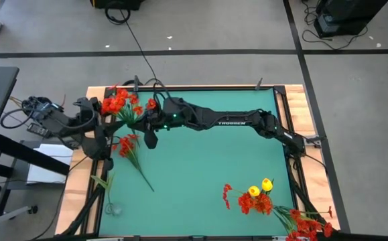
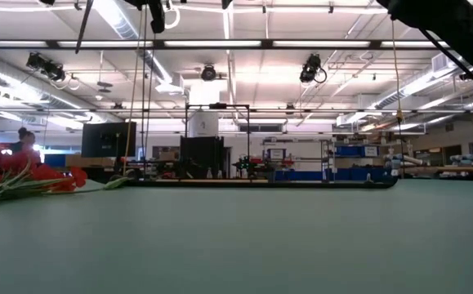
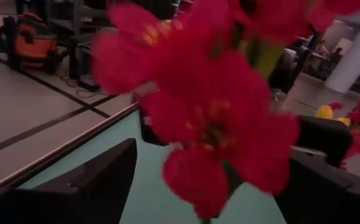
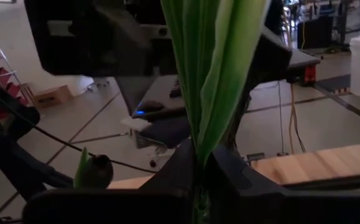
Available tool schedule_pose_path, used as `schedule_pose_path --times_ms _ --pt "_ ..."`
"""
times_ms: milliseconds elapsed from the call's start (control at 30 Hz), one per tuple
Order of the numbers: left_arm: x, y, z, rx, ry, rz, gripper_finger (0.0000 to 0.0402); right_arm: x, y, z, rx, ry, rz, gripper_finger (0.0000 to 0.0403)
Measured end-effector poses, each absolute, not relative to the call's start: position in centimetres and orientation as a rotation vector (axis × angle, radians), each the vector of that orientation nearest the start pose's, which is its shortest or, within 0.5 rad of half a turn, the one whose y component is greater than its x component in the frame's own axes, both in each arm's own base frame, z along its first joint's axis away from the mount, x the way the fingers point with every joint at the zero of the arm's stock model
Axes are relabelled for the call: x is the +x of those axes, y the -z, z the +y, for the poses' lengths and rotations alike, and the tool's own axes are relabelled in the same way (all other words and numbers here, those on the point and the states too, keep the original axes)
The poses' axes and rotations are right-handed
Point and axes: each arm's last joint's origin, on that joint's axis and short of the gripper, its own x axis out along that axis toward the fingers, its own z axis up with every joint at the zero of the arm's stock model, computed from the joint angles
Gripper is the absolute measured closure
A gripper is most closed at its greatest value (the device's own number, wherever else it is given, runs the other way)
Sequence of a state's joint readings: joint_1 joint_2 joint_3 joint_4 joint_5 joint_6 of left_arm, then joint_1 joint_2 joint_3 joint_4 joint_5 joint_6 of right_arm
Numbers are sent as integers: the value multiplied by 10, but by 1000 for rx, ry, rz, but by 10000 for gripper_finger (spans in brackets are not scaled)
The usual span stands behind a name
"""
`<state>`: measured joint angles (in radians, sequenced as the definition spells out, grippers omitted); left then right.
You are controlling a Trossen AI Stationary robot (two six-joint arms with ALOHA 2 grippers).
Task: Sort flowers into vase by color
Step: Put the right red flowers into the transparent flower vase
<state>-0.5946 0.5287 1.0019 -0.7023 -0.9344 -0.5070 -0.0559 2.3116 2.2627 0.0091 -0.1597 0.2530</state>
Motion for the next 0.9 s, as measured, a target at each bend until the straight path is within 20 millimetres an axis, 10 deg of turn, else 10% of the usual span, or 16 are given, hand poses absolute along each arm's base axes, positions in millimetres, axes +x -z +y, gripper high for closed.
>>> schedule_pose_path --times_ms 333,600,900 --pt "85 -384 -29 -289 -347 92 164 541 -343 -25 253 -121 49 365" --pt "87 -384 -30 -116 -348 122 372 541 -342 -25 263 -106 59 330" --pt "49 -415 -11 5 -84 136 390 538 -319 -36 600 224 225 249"
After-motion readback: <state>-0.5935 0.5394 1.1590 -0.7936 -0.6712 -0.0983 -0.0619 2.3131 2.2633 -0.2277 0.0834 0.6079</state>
